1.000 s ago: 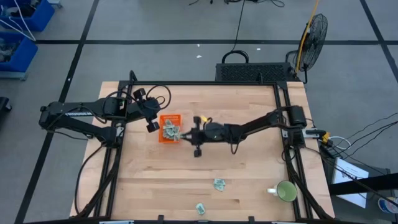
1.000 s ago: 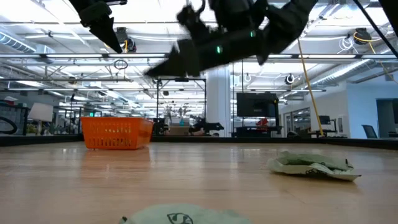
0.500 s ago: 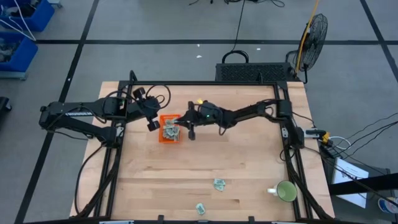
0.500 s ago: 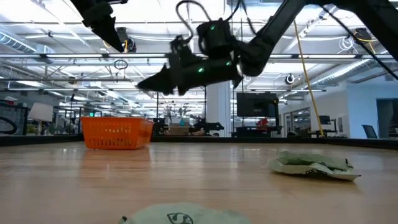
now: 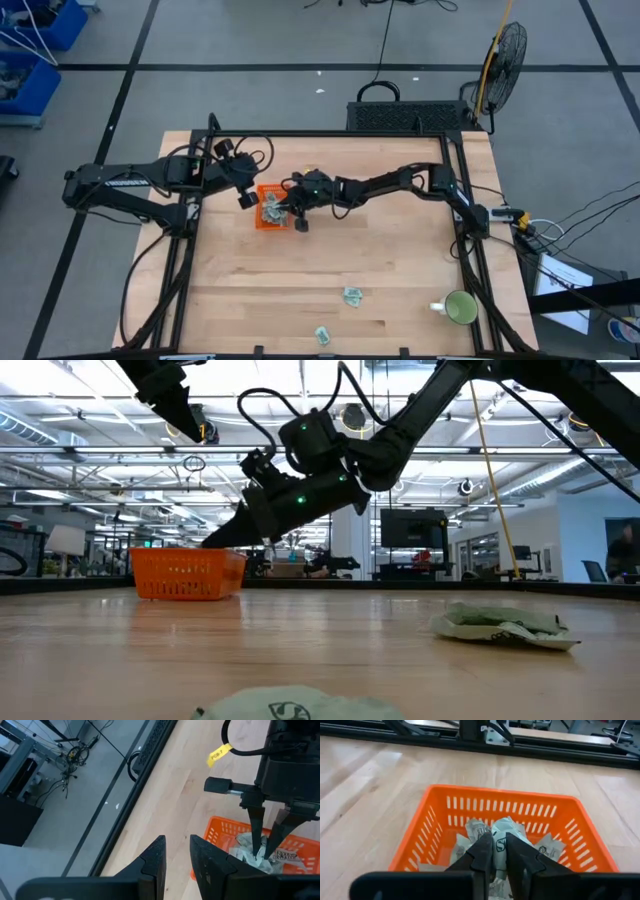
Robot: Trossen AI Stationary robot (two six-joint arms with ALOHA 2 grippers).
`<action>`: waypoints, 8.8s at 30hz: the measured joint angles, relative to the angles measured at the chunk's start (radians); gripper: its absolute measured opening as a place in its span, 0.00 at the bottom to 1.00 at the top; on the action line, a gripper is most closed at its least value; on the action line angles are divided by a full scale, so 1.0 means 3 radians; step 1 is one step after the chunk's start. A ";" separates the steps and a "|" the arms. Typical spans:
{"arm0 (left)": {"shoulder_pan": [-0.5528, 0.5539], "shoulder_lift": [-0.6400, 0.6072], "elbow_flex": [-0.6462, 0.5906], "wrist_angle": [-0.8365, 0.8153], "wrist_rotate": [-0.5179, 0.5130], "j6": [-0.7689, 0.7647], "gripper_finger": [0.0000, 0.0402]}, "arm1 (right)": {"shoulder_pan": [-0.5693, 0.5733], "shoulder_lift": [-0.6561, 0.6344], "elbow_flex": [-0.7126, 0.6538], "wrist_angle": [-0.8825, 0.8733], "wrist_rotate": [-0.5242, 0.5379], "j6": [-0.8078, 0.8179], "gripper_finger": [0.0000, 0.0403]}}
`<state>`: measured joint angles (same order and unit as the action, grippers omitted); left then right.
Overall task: Pick and place Stevia / Truvia into bins
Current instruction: Put the green stevia packet into the orange bin, then put the top green stevia packet into the orange bin, then put the right green stevia packet into the orange bin, then put the green stevia packet into the orange bin
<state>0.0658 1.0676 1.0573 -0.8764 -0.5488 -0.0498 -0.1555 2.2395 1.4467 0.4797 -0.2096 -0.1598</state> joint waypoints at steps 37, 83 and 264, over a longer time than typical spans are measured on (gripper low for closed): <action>0.0000 0.0000 0.0000 -0.0038 0.0032 -0.0218 0.23 | 0.1483 -0.1591 -0.0001 -0.3925 0.0677 0.1066 0.30; 0.0000 0.0000 0.0000 -0.0023 0.0519 -0.0344 0.23 | 0.2243 -0.1595 -0.2392 -0.0766 0.1618 0.2369 0.32; -0.0716 0.0000 -0.0900 0.1050 0.0520 -0.0474 0.23 | 0.1821 -0.0743 -0.0028 -0.1940 -0.0044 -0.0003 0.33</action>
<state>-0.1491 1.0676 0.7872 -0.5614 -0.3928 -0.1921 0.3908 2.0167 1.4384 -0.1023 -0.2227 -0.1606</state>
